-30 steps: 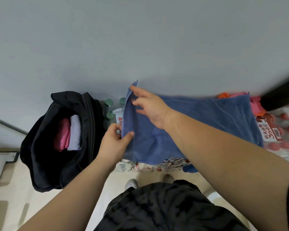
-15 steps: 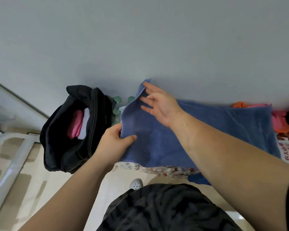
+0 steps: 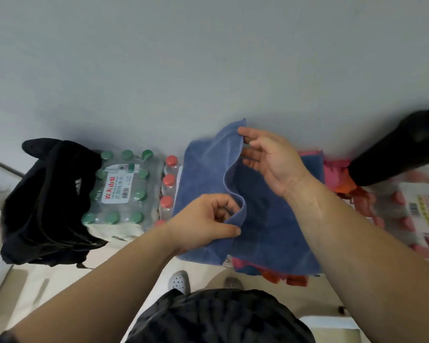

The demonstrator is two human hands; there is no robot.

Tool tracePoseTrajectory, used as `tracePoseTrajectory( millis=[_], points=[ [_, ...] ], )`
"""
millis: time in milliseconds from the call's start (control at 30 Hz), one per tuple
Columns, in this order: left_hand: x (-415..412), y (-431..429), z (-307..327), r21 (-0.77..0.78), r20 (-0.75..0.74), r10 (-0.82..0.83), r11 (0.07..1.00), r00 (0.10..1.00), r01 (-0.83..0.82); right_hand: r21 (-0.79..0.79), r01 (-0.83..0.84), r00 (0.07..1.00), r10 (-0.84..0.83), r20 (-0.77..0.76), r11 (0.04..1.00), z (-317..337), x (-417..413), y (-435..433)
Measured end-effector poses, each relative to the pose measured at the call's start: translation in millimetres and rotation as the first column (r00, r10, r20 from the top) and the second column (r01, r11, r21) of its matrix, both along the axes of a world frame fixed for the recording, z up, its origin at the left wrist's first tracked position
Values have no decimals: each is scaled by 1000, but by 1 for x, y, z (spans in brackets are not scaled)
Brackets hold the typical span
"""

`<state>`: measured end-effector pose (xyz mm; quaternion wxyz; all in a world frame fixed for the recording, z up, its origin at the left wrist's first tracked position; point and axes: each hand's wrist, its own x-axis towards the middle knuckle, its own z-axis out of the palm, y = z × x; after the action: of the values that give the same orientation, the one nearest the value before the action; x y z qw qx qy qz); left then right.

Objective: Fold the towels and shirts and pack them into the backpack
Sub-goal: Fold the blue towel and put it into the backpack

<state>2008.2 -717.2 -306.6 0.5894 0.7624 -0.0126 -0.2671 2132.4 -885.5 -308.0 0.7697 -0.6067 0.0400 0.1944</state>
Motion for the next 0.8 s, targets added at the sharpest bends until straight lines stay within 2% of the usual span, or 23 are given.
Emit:
tracePoseTrajectory(
  millis=[67, 167, 300, 467, 600, 700, 733, 800],
  points=[
    [4, -27, -8, 80, -11, 2, 997, 1000, -1, -82, 14, 1000, -16, -15, 997, -11, 0, -27],
    [6, -55, -26, 286, 2, -32, 958, 999, 30, -228, 1, 996, -21, -84, 974, -32, -2, -55],
    [-1, -71, -40, 424, -38, -42, 904, 998, 55, -296, -74, 989, 33, -141, 952, -61, -10, -69],
    [-3, -74, -31, 375, -61, 0, 927, 998, 22, -204, -22, 996, 5, -84, 979, -56, -7, -72],
    [-1, -82, -15, 273, -72, -20, 961, 997, 39, -153, 81, 997, -83, -5, 985, -40, 2, -82],
    [1, -90, -14, 206, -179, -144, 962, 973, 180, -299, 106, 994, -96, 48, 948, -45, 8, -96],
    [1, -92, -15, 193, -221, -169, 958, 961, 213, -400, 90, 995, -65, 75, 912, -48, 8, -100],
    [0, -91, -19, 212, -254, -136, 958, 958, 192, -624, 50, 992, 36, 125, 780, -54, 2, -107]
  ],
)
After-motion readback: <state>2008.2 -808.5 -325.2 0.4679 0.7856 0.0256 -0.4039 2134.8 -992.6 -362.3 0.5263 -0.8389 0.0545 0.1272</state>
